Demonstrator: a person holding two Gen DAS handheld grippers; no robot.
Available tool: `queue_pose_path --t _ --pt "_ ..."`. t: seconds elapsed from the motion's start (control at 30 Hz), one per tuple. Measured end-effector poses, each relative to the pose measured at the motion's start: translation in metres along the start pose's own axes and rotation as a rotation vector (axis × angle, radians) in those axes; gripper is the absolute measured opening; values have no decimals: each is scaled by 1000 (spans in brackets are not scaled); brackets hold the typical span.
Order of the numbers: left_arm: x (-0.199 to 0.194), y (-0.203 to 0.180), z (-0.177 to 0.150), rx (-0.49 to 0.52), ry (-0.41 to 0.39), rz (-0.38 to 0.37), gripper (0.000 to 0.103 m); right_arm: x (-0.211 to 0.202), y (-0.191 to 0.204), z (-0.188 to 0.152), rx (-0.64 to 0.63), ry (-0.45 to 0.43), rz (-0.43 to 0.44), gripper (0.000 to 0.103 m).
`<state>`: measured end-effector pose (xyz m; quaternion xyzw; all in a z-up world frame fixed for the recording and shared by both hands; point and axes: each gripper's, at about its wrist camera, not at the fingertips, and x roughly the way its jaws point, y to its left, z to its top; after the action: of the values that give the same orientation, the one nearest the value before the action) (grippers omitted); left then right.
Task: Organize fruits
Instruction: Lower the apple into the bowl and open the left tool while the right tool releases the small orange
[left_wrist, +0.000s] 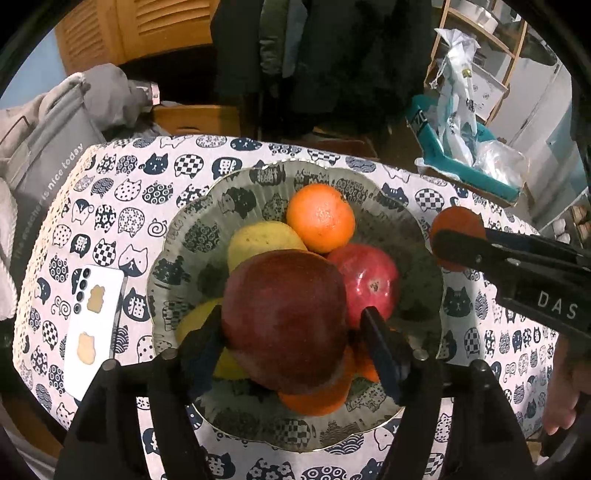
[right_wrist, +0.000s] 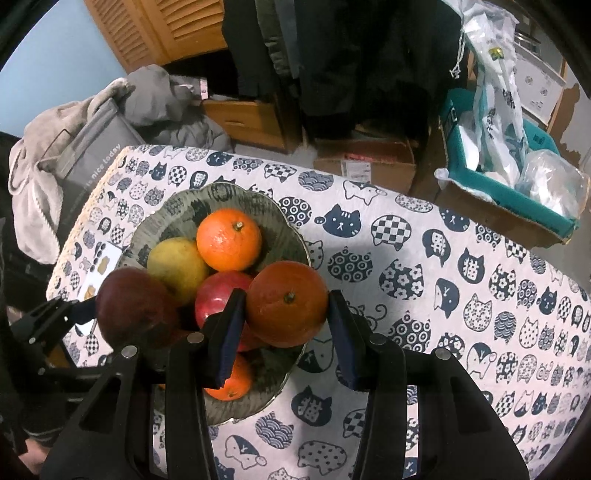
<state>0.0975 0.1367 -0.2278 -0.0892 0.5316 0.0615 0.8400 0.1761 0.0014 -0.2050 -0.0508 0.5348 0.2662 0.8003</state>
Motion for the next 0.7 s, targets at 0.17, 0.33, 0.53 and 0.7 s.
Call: queue_pose_path --t 0.17,0.33,0.53,0.7 --pt "2 6 -1 -27 19 -4 78 10 2 4 -5 12 12 44" --pt "-1 11 0 -47 15 -11 82 25 5 9 -10 33 20 45" --pt "-8 17 1 -58 -9 -22 82 39 9 13 -6 61 40 47" --pt "-12 21 1 -69 -17 -24 83 37 12 16 -6 52 45 52"
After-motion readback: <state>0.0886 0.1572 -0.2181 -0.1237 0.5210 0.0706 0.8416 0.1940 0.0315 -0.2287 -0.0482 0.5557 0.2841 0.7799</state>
